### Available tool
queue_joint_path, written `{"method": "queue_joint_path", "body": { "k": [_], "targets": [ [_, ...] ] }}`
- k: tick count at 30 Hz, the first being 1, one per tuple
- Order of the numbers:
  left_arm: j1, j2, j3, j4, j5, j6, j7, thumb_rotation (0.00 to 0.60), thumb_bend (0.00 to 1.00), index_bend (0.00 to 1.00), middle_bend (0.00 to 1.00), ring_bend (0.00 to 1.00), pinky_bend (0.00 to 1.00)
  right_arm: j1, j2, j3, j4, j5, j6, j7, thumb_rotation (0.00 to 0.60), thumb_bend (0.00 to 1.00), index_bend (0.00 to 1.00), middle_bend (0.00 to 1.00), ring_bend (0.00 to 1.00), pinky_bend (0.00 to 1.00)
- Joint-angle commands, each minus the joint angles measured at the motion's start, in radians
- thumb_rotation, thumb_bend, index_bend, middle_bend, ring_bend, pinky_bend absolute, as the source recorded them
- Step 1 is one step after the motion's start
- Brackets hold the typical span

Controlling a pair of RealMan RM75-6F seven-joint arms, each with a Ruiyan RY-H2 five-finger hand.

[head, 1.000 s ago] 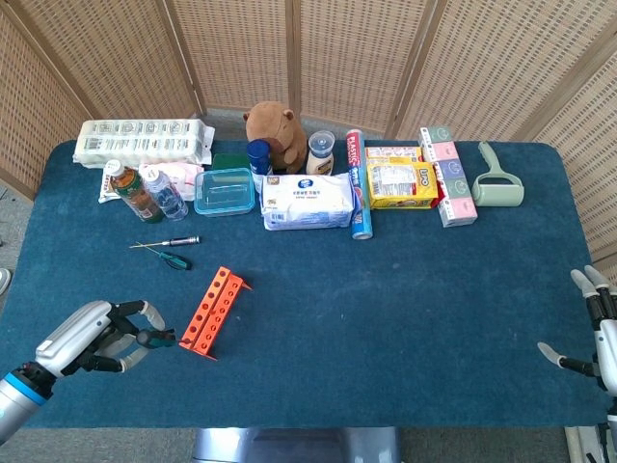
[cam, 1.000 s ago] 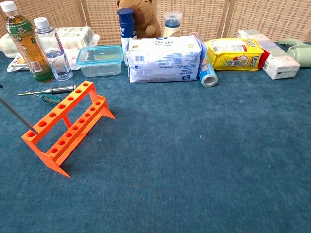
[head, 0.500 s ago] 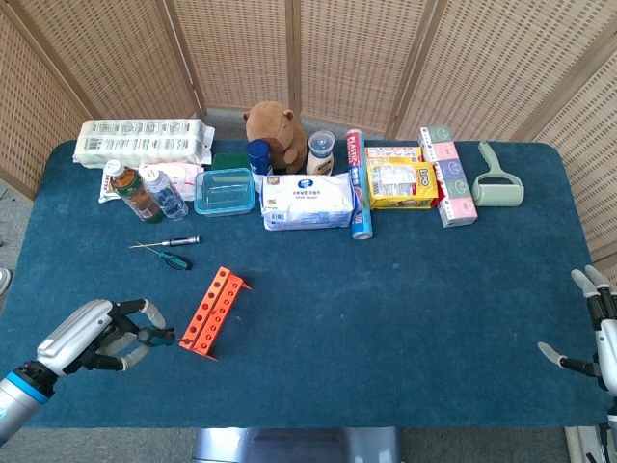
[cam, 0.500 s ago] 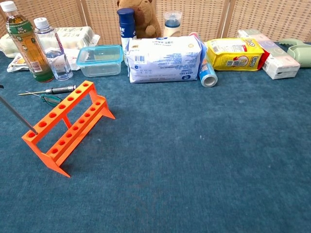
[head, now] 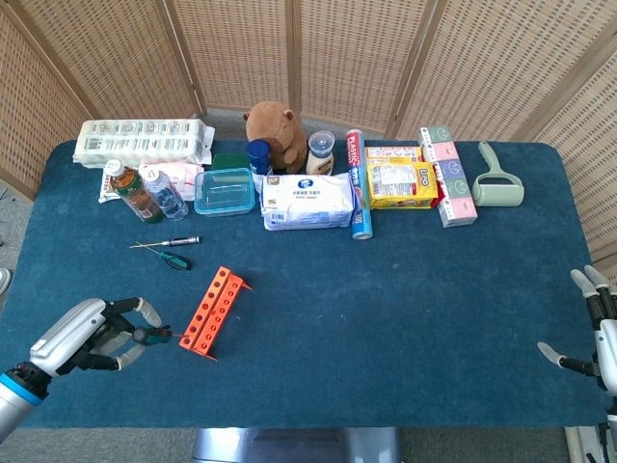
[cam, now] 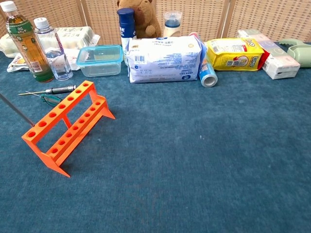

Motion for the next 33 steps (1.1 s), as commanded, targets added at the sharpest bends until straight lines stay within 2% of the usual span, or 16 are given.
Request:
{"method": "queue_joint_path", "body": {
  "k": [1,33],
  "targets": [
    [0.000,0.003,0.002,0.002,0.004,-0.001,-0.004,0.600,0.47,0.53,0.95,0.91,0.92,0.000,0.000,0.000,0.000,0.000,0.000,0.000,0.600,0.08,0.03,0.01,0.00,0.00],
    [-0.011,-0.011,0.005,0.009,-0.009,-0.035,0.008,0.600,0.47,0.53,0.95,0.91,0.92,-0.001,0.002,0.001,0.000,0.001,0.001,0.005,0.600,0.08,0.03,0.01,0.00,0.00]
  ]
}}
